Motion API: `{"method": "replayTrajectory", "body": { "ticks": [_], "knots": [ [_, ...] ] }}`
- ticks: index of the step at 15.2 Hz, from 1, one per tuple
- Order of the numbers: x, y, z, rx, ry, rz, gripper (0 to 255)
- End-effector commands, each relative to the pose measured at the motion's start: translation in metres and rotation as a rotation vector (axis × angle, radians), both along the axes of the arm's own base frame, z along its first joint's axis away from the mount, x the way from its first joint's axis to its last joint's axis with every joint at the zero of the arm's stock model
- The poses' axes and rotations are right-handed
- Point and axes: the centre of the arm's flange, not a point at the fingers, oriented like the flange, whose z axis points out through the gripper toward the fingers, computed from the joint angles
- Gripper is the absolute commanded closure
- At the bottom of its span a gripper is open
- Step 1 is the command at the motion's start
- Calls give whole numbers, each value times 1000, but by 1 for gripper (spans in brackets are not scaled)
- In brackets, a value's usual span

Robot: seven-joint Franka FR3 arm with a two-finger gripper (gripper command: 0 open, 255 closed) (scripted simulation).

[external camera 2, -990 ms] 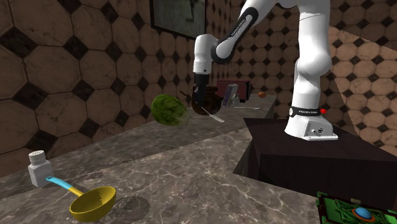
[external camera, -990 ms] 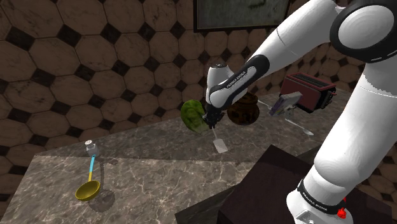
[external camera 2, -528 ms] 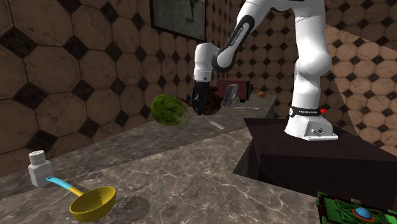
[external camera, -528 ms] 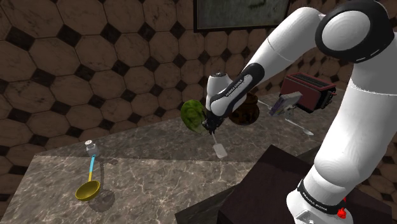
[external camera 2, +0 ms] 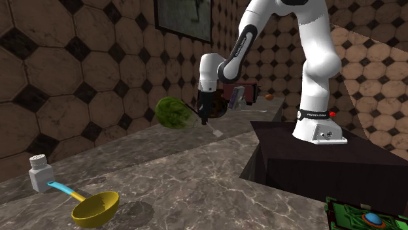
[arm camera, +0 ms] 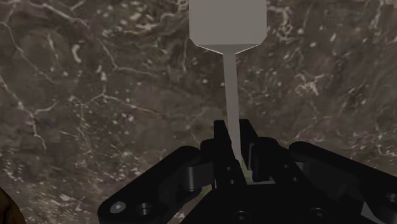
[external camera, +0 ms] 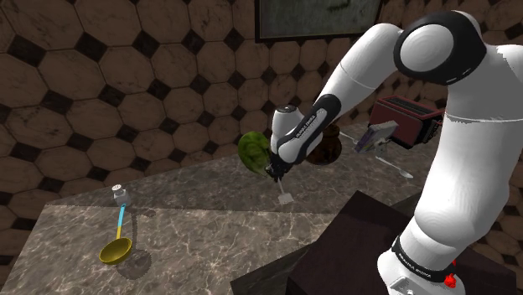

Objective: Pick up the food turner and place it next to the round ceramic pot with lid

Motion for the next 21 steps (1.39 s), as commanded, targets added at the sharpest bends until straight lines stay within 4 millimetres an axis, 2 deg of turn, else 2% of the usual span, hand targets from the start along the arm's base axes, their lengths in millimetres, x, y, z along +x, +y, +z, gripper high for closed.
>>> {"method": "replayTrajectory", "body": {
  "ticks": [1,3,10,11,16,20,21],
  "knots": [
    [-3,2,-15,1,14,1,255],
    [-3,2,-26,1,14,1,255],
    [-3,2,-26,1,14,1,255],
    [-2,2,-26,1,14,1,0],
    [-3,2,-26,1,14,1,0],
    [-6,3,24,1,14,1,0],
    [-6,3,24,1,14,1,0]
  ]
}}
